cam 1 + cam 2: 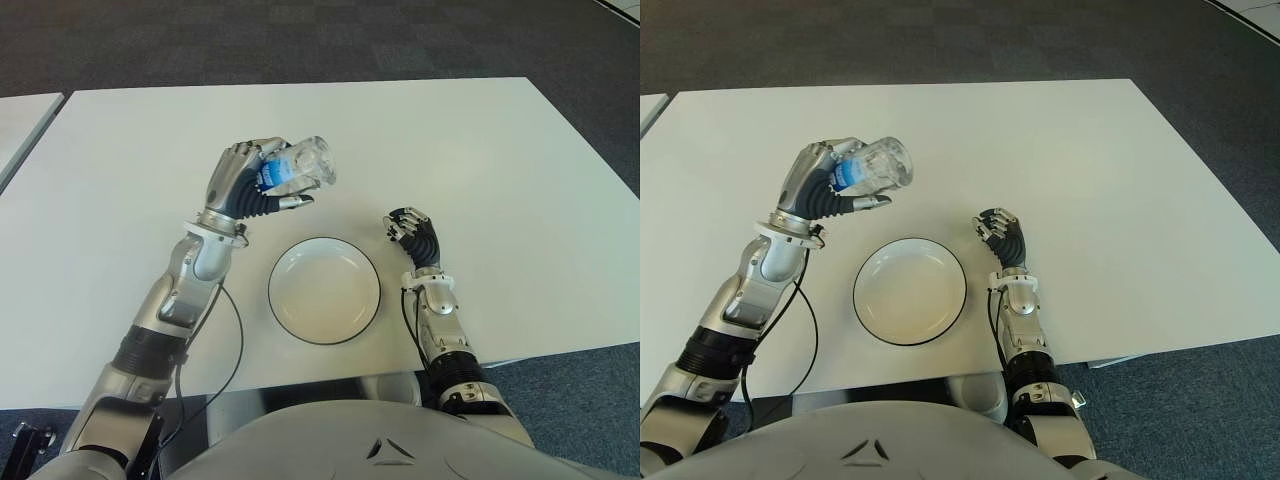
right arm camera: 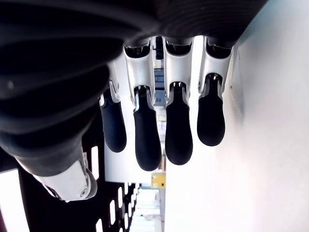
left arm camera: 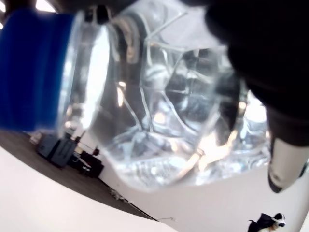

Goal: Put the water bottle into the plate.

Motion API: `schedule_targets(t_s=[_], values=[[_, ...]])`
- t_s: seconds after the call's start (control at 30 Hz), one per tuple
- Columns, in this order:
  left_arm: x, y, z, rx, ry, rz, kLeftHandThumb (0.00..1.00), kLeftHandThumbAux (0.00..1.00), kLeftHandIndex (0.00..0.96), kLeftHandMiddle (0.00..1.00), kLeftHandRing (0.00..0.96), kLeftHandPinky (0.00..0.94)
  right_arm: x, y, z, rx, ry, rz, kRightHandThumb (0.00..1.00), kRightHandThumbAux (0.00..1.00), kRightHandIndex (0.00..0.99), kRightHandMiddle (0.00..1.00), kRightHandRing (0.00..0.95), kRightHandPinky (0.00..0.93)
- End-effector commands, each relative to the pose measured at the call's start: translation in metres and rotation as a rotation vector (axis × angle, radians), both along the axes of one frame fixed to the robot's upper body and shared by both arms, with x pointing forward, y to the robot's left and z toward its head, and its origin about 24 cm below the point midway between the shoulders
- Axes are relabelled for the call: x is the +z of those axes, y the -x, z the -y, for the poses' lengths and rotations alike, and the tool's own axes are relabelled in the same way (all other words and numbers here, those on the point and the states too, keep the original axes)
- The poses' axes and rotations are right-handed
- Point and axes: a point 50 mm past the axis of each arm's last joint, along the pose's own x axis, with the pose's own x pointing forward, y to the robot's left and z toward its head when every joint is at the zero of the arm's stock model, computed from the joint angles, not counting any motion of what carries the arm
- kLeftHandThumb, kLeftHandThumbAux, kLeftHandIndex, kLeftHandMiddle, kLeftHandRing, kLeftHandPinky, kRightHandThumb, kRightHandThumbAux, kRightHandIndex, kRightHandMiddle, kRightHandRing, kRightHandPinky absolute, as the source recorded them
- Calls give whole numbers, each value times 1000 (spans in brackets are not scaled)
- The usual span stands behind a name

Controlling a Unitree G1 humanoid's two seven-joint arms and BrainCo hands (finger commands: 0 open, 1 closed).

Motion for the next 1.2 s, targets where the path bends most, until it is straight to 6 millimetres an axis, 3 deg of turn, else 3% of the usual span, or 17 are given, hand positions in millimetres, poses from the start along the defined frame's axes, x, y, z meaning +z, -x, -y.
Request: schedule_targets(t_s=[0.03, 0.33, 0.57, 0.77, 1.2], values=[[-2, 11, 12, -56, -50, -7, 854, 667, 401, 535, 861, 803, -11, 6, 0, -1, -2, -58, 706, 728, 432, 599, 607, 620], [-11, 17, 26, -155, -186, 1, 855, 665, 405, 547, 861, 820, -11, 6, 0, -1, -5, -57, 706, 728, 432, 596, 606, 618], [-34, 18, 31, -193, -267, 15, 857, 664, 407, 548, 863, 833, -11, 6, 0, -3, 3, -59, 706, 728, 432, 601, 607, 618], [-62, 32, 39, -208, -251, -117, 857, 664, 408, 549, 858, 837, -11, 6, -1, 3, -2, -60, 706, 728, 432, 600, 607, 613], [-81, 36, 41, -204, -255, -277, 853, 666, 402, 546, 862, 861, -11, 6, 0, 5, -13, -58, 706, 728, 432, 598, 607, 612]])
